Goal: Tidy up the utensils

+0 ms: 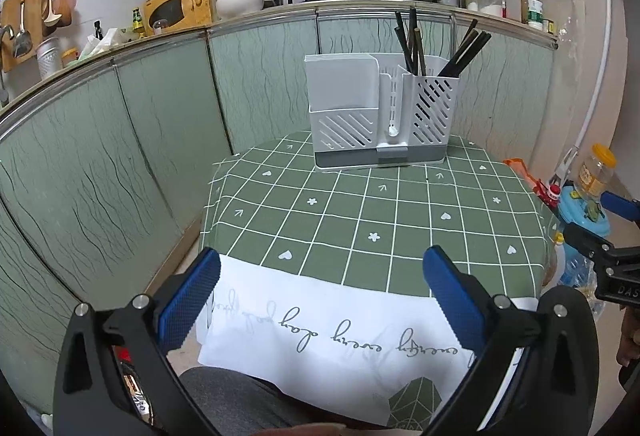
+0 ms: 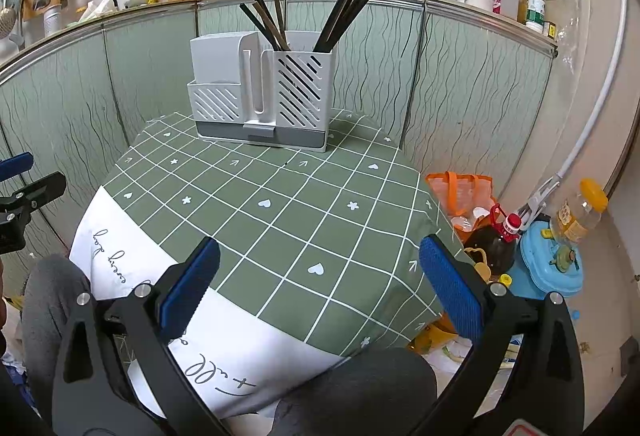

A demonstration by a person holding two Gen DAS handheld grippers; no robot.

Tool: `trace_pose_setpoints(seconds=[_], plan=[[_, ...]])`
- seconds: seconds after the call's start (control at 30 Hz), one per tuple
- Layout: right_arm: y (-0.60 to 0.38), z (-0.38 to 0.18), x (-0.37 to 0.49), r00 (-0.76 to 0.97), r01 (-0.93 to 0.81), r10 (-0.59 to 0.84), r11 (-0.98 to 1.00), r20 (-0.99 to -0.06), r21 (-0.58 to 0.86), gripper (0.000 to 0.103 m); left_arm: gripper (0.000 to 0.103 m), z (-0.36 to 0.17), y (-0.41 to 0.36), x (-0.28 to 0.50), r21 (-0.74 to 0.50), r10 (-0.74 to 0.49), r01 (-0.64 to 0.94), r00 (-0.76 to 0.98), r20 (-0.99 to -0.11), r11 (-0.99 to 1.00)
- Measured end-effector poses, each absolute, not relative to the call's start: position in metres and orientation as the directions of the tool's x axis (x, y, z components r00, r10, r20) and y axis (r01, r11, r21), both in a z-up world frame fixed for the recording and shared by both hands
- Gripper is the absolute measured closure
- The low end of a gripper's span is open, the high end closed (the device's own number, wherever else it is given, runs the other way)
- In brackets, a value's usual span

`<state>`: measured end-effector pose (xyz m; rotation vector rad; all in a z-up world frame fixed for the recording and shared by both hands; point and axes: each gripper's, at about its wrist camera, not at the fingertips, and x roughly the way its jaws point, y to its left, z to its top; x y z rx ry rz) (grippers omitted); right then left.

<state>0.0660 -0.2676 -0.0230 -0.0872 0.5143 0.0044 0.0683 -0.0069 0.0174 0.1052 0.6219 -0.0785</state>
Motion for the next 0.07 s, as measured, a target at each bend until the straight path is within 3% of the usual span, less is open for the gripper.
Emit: trace_pose_setpoints(seconds=[0.07], plan=[[-0.2674,-0.0234,0.066,0.87,-0.026,-0.017,0.996,-0.493,-0.082,0.007,0.004,0.017,-0.0063,0.0689,0.072,-0.045,0.107,0.809,-0.587,0.992]])
